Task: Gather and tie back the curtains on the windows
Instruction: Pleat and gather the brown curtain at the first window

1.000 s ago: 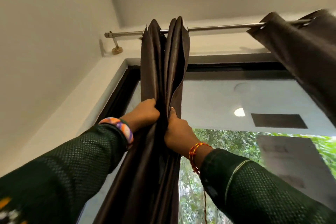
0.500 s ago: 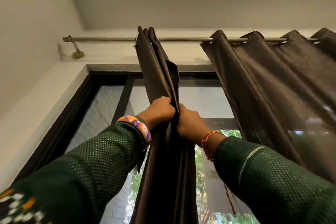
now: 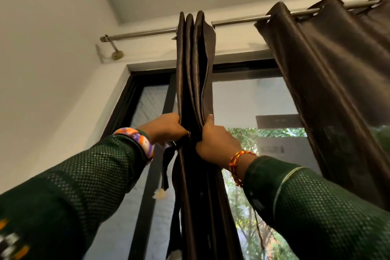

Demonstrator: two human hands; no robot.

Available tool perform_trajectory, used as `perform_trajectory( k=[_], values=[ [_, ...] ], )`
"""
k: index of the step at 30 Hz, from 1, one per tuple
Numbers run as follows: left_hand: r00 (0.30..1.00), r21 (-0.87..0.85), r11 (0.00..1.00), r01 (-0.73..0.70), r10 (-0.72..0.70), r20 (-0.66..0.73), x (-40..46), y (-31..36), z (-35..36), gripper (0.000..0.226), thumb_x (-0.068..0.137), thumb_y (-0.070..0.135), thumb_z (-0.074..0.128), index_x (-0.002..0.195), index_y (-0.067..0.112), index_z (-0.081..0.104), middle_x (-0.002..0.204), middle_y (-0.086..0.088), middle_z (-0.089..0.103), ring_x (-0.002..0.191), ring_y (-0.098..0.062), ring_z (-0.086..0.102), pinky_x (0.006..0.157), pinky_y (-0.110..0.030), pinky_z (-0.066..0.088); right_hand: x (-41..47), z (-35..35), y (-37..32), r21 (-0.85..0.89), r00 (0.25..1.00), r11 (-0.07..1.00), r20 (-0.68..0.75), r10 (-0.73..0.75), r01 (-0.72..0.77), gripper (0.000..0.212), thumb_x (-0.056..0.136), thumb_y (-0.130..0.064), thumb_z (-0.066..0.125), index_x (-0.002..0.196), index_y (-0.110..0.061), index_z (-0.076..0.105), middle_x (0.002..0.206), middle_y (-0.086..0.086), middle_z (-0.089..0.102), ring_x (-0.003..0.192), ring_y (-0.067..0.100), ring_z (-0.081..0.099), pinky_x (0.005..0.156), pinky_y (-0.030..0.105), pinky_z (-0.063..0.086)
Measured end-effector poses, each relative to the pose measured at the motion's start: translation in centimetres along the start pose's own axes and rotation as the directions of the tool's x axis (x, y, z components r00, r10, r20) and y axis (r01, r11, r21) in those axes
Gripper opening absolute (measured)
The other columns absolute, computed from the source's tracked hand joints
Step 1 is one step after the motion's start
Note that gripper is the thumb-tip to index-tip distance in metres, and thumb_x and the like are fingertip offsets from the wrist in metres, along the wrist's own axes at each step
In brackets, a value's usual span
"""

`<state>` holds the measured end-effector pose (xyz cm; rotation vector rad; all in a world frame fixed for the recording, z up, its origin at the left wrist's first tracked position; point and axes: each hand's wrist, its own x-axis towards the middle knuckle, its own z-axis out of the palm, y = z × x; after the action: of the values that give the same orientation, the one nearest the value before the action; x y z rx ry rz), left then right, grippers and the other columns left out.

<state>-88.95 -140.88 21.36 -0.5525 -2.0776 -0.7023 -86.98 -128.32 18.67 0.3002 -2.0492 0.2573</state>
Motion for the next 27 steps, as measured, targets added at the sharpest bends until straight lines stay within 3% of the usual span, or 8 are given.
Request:
perform_trajectory(
  k=[4, 6, 9, 11, 14, 20, 24, 27],
  values=[
    [0.999, 0.156, 0.987, 0.03, -0.033, 0.021, -0.9, -3.6, -1.0, 0.026, 0.086, 0.02, 0.059, 0.107, 0.004, 0.059, 0.086, -0.009, 0.061, 0.076, -0.022, 0.059, 0.053, -0.026, 0.048, -1.0, 2.0, -1.3, -0.078, 0.999, 0.997, 0.044, -0.012, 0.016, 0.083, 0.089, -0.025, 0.05, 0.15, -0.005, -0.002, 0.136, 0.022, 0.045, 0.122, 0.037, 0.048, 0.093, 0.041, 0.042],
    [1.0, 0.247, 0.969, 0.012, -0.006, -0.024, -1.3, -5.4, -1.4, 0.036, 0.085, 0.021, 0.06, 0.116, 0.001, 0.057, 0.103, -0.016, 0.063, 0.091, -0.028, 0.061, 0.071, -0.033, 0.052, -1.3, 2.9, -2.2, -0.117, 0.999, 0.993, 0.044, -0.025, 0.03, 0.078, 0.091, -0.028, 0.048, 0.149, -0.006, 0.002, 0.136, 0.021, 0.045, 0.123, 0.037, 0.048, 0.094, 0.041, 0.041],
    [0.993, 0.388, 0.922, 0.012, 0.034, -0.112, -2.0, -8.1, -1.5, 0.048, 0.085, 0.031, 0.059, 0.124, 0.006, 0.049, 0.125, -0.015, 0.054, 0.114, -0.031, 0.053, 0.093, -0.042, 0.047, -1.4, 3.9, -3.6, -0.18, 0.999, 0.982, 0.017, -0.049, 0.051, 0.057, 0.091, -0.03, 0.047, 0.138, -0.005, 0.028, 0.13, 0.019, 0.05, 0.118, 0.037, 0.051, 0.085, 0.038, 0.04],
    [0.988, 0.461, 0.887, -0.014, 0.084, -0.131, -3.0, -9.9, -1.4, 0.047, 0.085, 0.033, 0.057, 0.127, 0.012, 0.047, 0.127, -0.01, 0.052, 0.116, -0.028, 0.051, 0.092, -0.042, 0.047, -1.4, 4.6, -4.4, -0.206, 0.998, 0.977, 0.015, -0.06, 0.062, 0.036, 0.09, -0.028, 0.048, 0.12, -0.007, 0.045, 0.125, 0.017, 0.054, 0.115, 0.037, 0.053, 0.079, 0.035, 0.038],
    [0.983, 0.526, 0.848, -0.065, 0.145, -0.112, -4.7, -11.9, -1.0, 0.04, 0.088, 0.032, 0.054, 0.124, 0.017, 0.05, 0.124, -0.004, 0.054, 0.112, -0.025, 0.053, 0.084, -0.035, 0.045, -1.6, 5.7, -5.4, -0.229, 0.998, 0.972, 0.004, -0.055, 0.055, 0.018, 0.089, -0.024, 0.048, 0.1, -0.011, 0.054, 0.118, 0.016, 0.058, 0.11, 0.037, 0.056, 0.079, 0.034, 0.038],
    [0.97, 0.639, 0.741, -0.205, 0.242, 0.031, -6.7, -14.1, 0.9, 0.027, 0.091, 0.035, 0.048, 0.109, 0.018, 0.058, 0.104, -0.004, 0.064, 0.094, -0.023, 0.06, 0.067, -0.029, 0.037, -2.4, 9.5, -5.9, -0.27, 0.999, 0.963, -0.034, -0.005, -0.004, 0.027, 0.091, -0.031, 0.048, 0.102, -0.008, 0.058, 0.113, 0.015, 0.061, 0.106, 0.038, 0.057, 0.077, 0.035, 0.036],
    [0.958, 0.673, 0.691, -0.265, 0.267, 0.103, -6.9, -14.1, 2.6, 0.026, 0.088, 0.03, 0.05, 0.108, 0.016, 0.057, 0.109, -0.011, 0.061, 0.101, -0.033, 0.059, 0.067, -0.033, 0.036, -3.5, 11.6, -5.3, -0.288, 0.999, 0.956, -0.022, 0.043, -0.048, 0.041, 0.095, -0.042, 0.04, 0.107, -0.007, 0.059, 0.118, 0.017, 0.059, 0.11, 0.038, 0.055, 0.081, 0.038, 0.039],
    [0.96, 0.644, 0.713, -0.277, 0.231, 0.157, -6.5, -14.1, 3.9, 0.031, 0.087, 0.036, 0.052, 0.106, 0.011, 0.059, 0.113, -0.014, 0.059, 0.106, -0.036, 0.058, 0.069, -0.034, 0.037, -4.1, 12.8, -4.8, -0.286, 0.997, 0.955, -0.009, 0.081, -0.08, 0.056, 0.095, -0.054, 0.032, 0.108, -0.008, 0.06, 0.12, 0.018, 0.059, 0.112, 0.038, 0.055, 0.084, 0.039, 0.041]
  ],
)
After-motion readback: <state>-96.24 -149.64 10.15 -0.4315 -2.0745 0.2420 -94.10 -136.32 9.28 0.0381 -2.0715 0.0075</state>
